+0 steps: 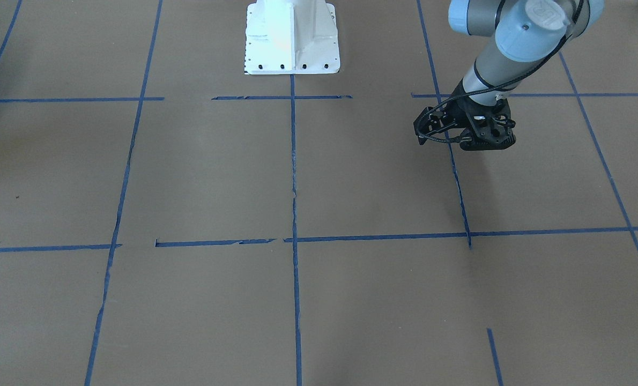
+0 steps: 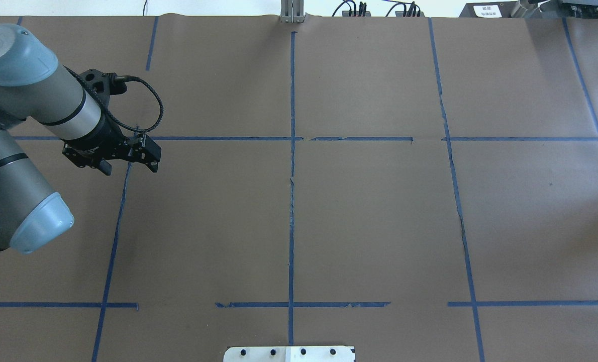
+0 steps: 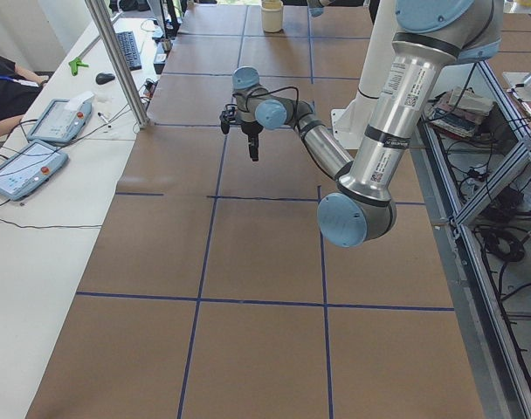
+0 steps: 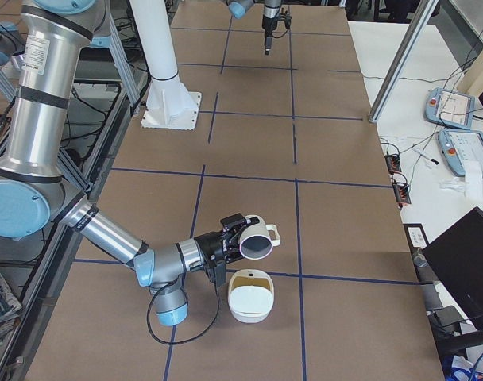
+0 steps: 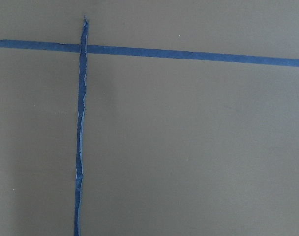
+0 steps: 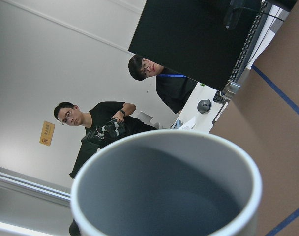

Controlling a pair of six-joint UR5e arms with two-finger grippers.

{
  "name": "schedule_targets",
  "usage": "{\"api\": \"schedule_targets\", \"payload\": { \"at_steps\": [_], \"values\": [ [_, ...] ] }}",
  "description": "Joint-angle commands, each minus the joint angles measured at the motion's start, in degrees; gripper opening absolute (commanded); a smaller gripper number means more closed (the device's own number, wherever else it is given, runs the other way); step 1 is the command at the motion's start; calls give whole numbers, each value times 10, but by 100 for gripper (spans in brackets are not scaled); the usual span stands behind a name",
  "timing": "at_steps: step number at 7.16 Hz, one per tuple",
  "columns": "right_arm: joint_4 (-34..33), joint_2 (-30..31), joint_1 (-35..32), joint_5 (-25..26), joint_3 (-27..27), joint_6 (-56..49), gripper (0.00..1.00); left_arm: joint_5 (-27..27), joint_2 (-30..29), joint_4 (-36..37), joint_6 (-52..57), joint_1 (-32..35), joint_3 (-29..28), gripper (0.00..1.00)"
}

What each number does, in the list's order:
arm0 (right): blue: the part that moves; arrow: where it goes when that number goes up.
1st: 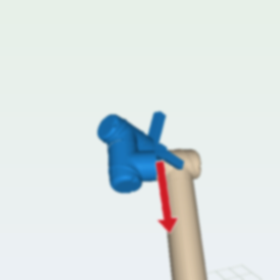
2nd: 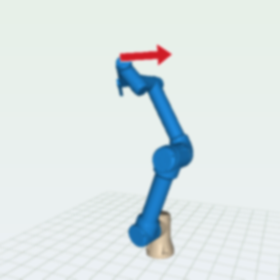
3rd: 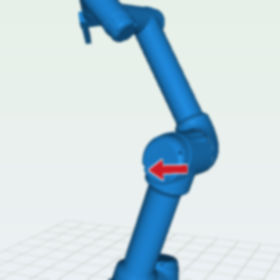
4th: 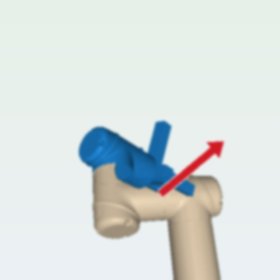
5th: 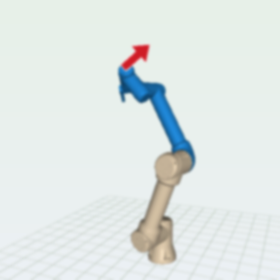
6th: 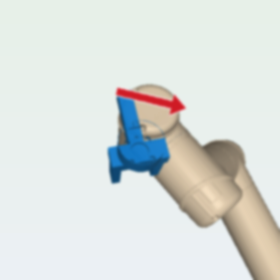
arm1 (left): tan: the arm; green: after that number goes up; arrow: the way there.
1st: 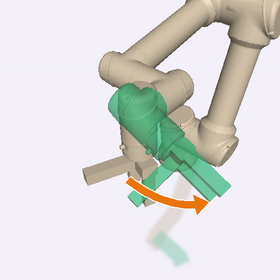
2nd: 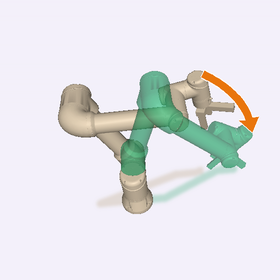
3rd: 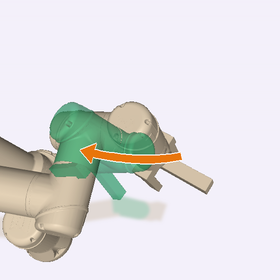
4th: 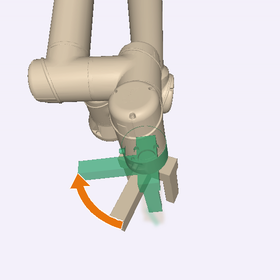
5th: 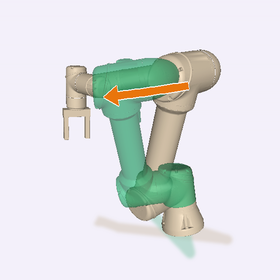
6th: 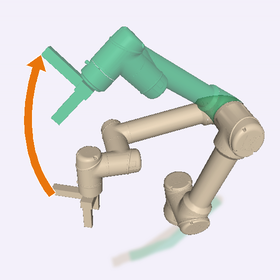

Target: Left arm hands cup to right arm to dump lemon

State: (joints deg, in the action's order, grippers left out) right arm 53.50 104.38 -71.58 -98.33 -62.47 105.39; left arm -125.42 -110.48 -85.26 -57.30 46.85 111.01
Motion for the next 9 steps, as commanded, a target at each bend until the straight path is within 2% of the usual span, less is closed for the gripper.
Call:
{"api": "schedule_targets", "payload": {
  "at_steps": [1, 2, 4, 6, 7, 8, 9],
  "values": [
    [-29, 0, 0, -22, -3, -186, 11, 0, 0, 0, 0, 0, -1, 100],
    [-51, 0, -1, -37, -8, -260, 11, 0, 0, -1, 0, 0, -1, 100],
    [-102, -7, -21, -88, -28, -398, 4, 0, 1, -1, 0, 0, -1, 100],
    [-190, -17, -57, -167, -57, -582, 3, 0, 1, -1, 0, 0, -1, 100],
    [-228, -22, -67, -185, -78, -663, 3, 0, 1, -1, 0, 0, -2, 100],
    [-291, -25, -72, -236, -117, -694, 6, 0, 1, -1, 1, 0, -3, 100],
    [-352, -40, -80, -256, -157, -701, 6, 1, 2, -1, 2, -1, -3, 100]
  ]
}}
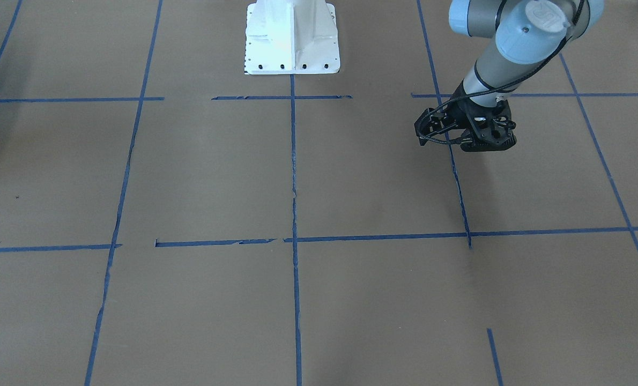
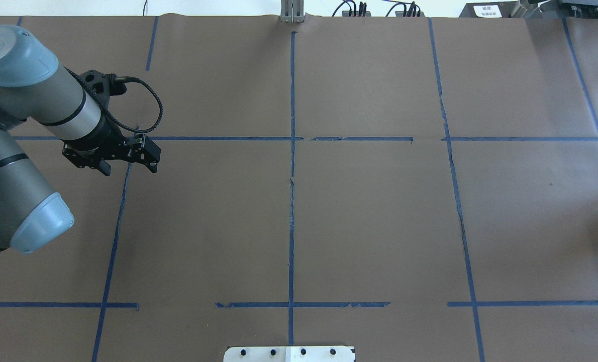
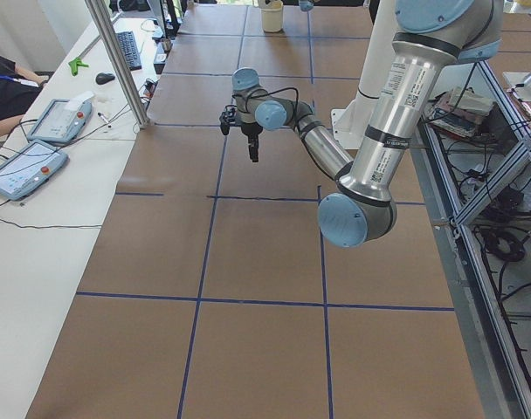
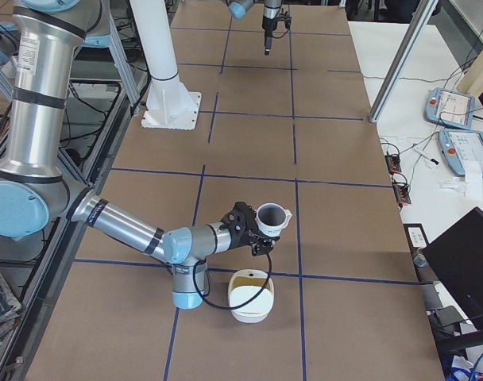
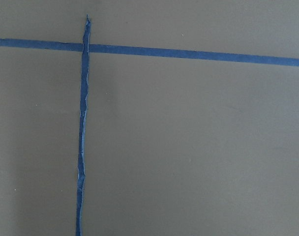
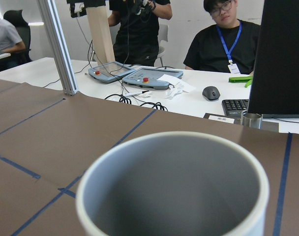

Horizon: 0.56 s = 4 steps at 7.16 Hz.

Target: Left arm hands cup to right arm to dump lemon

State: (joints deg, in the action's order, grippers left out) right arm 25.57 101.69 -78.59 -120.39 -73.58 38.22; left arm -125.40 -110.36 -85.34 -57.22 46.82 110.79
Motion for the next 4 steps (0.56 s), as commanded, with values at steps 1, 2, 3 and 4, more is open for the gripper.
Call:
{"api": "schedule_targets", "payload": {
  "at_steps": [1, 2, 3, 4],
  "values": [
    [-124, -34, -10, -59, -67, -61, 6, 4, 0, 1, 1, -1, 0, 100],
    [-185, -77, -9, -58, -74, -64, 9, 5, 0, 1, 3, -1, 0, 100],
    [-216, -114, 17, -54, -74, -64, 12, 7, -2, -3, 3, -1, 3, 100],
    [-250, -149, 36, -45, -75, -63, 13, 5, -6, -3, 3, -3, 7, 100]
  ]
}}
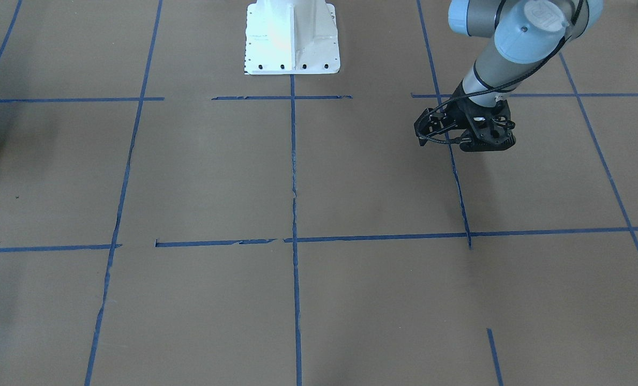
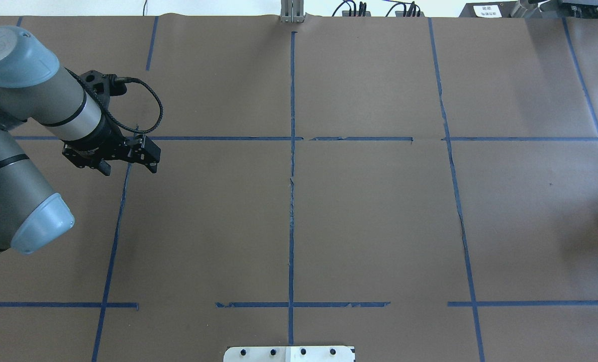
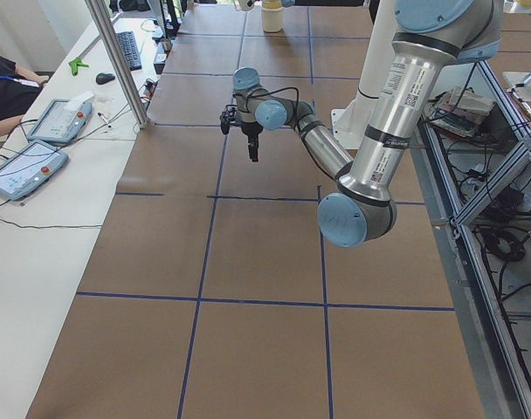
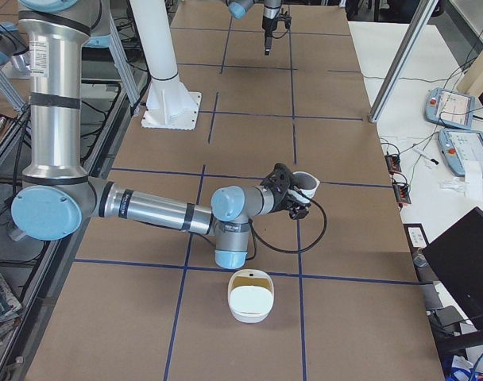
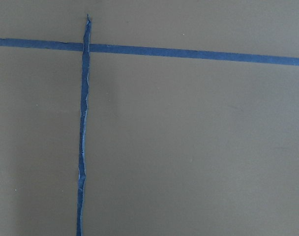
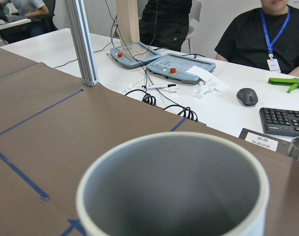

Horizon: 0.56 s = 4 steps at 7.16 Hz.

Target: Left arm hands cup to right arm to dump lemon

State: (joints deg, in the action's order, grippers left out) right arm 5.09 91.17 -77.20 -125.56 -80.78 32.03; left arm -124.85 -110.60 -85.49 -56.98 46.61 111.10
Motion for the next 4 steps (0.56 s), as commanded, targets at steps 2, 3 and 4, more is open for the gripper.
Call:
{"api": "schedule_targets", "payload": {
  "at_steps": [2, 3, 4],
  "values": [
    [-111, -120, 115, 95, -3, -2, 23, -6, -35, -6, -2, -4, -2, 100],
    [-120, -134, 208, 202, -3, -2, 26, -5, -35, 3, -3, -4, -4, 100],
    [-151, -158, 283, 311, -3, -2, 28, -6, -34, 5, -3, -4, -4, 100]
  ]
}}
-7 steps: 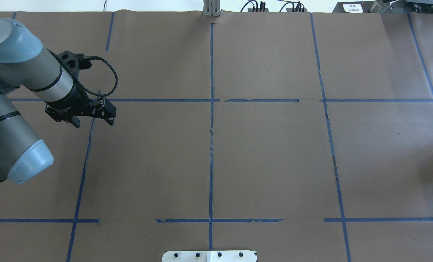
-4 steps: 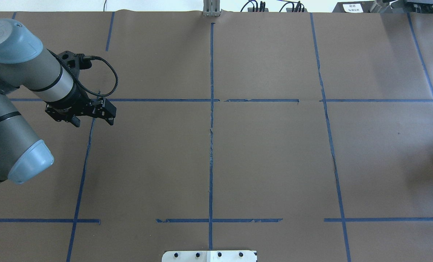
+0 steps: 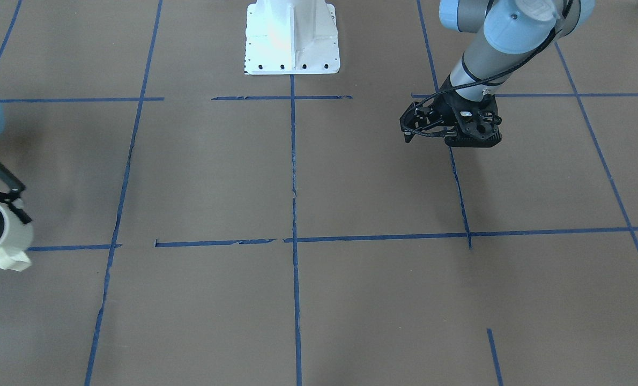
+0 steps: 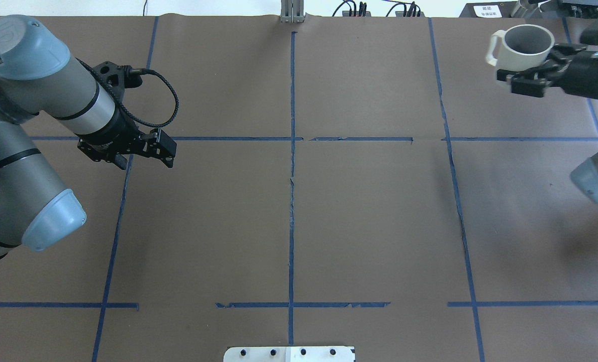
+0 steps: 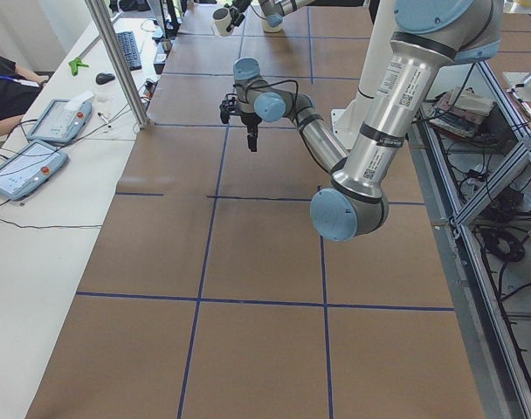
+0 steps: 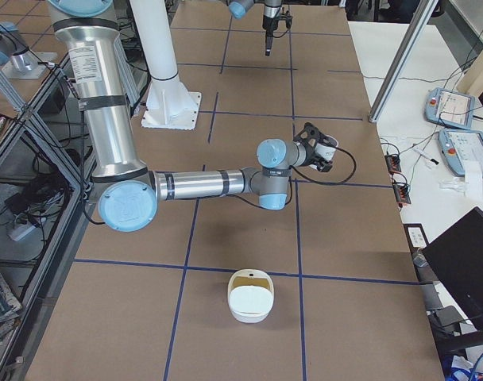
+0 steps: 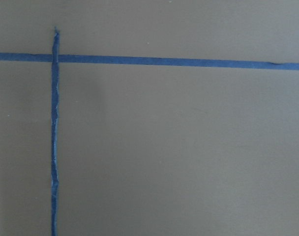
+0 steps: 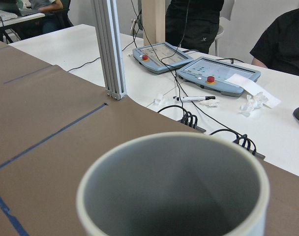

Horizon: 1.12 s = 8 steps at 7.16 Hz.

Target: Left arm hands cup to right arm to dump lemon

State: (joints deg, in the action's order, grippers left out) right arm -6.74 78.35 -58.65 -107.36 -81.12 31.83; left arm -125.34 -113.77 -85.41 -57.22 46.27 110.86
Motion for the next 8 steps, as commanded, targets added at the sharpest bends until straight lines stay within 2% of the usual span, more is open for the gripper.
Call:
{"api": "schedule_targets", "payload": {
  "at_steps": [1, 2, 4, 6, 8],
  "values": [
    [-62, -57, 141, 182, 0, 0, 29, -2, -5, 4, -17, 0, -4, 100],
    [-95, -91, 170, 222, 0, 2, 32, -2, -10, 1, -66, -2, -8, 100],
    [-183, -165, 259, 359, 2, 7, 38, -3, -59, 1, -139, -3, -43, 100],
    [-213, -216, 289, 396, 4, 21, 40, -3, -111, -3, -224, -5, -68, 95],
    [-250, -248, 332, 462, 4, 43, 43, -7, -146, -5, -264, -7, -88, 91]
  ]
}}
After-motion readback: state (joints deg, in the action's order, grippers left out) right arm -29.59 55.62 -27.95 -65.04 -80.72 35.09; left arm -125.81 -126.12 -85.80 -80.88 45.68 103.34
